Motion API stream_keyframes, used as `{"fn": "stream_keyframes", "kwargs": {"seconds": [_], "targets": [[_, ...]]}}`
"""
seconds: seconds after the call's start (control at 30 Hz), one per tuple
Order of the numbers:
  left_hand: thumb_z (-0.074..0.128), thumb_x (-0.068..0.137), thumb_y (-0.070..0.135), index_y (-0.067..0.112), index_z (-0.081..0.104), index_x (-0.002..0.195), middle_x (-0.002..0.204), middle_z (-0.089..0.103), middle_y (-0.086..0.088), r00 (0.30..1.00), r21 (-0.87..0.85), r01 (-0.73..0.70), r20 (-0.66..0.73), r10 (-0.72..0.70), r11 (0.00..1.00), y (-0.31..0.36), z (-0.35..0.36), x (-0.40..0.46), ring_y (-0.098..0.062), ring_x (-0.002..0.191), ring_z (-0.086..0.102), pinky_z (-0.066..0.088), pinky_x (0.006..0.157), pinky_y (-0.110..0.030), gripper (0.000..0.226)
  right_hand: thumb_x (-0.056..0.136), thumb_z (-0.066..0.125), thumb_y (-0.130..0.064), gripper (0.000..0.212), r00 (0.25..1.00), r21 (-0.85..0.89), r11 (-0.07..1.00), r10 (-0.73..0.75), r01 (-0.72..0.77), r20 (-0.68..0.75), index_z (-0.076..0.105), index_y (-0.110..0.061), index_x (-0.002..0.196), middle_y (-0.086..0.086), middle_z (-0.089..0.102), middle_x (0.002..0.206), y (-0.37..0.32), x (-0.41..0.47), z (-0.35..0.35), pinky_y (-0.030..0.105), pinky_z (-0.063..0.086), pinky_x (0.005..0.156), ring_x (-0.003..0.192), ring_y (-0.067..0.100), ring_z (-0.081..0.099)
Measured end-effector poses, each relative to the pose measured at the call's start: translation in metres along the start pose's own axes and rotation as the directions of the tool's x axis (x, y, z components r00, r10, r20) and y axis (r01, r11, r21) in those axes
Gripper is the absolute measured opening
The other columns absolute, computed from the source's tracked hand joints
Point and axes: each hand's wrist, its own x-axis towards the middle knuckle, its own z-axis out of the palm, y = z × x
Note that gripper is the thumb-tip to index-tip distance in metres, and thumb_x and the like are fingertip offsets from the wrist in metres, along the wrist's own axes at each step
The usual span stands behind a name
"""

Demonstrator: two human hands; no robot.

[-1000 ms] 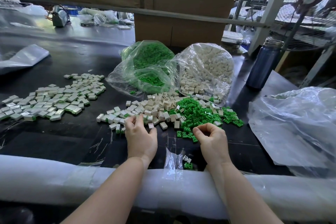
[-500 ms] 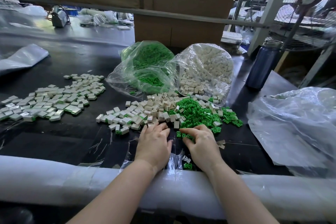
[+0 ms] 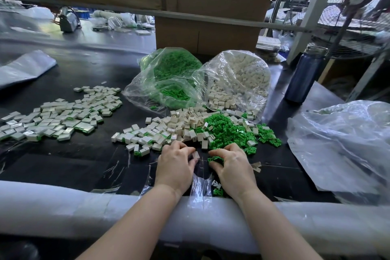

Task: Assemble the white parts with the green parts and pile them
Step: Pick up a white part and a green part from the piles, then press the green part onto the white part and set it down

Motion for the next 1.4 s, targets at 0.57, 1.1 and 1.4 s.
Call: {"fn": "stream_keyframes", "kwargs": {"seconds": [0.57,1.1,1.4], "targets": [[0.061,0.086,0.006,0.020,0.063,0.101,0.091,0.063,0.007,0.996,-0.351,-0.065,0.039,0.084,0.934,0.008,-0.008,-0.006,-0.010,0.085,0.060,0.050,0.082,-0.024,0.021,0.081,0.070,-0.010,0.013,0.997,0.379,0.925,0.012,0.017,-0.074,0.067,-0.023,0.083,-0.006,0.066,0.081,0.006,-0.001,0.000,0.021,0.050,0.074,0.079,0.011,0.061],[0.062,0.086,0.004,0.019,0.057,0.094,0.091,0.067,-0.010,0.981,-0.669,0.088,0.185,0.051,0.738,0.010,-0.013,-0.006,-0.013,0.077,0.069,0.057,0.077,-0.028,0.017,0.078,0.070,0.001,0.018,1.000,0.749,0.662,0.017,0.007,-0.025,0.066,-0.015,0.073,-0.006,0.066,0.064,0.005,0.000,-0.009,0.013,0.049,0.062,0.062,0.000,0.061],[0.067,0.083,0.009,0.019,0.065,0.087,0.085,0.069,-0.007,0.974,-0.649,0.102,0.220,0.058,0.754,0.006,-0.008,-0.004,-0.021,0.082,0.066,0.055,0.080,-0.031,0.011,0.078,0.071,0.000,0.017,0.999,0.735,0.678,0.008,0.021,-0.036,0.066,-0.016,0.072,-0.005,0.066,0.065,0.007,0.000,-0.008,0.013,0.048,0.063,0.063,0.001,0.060]]}}
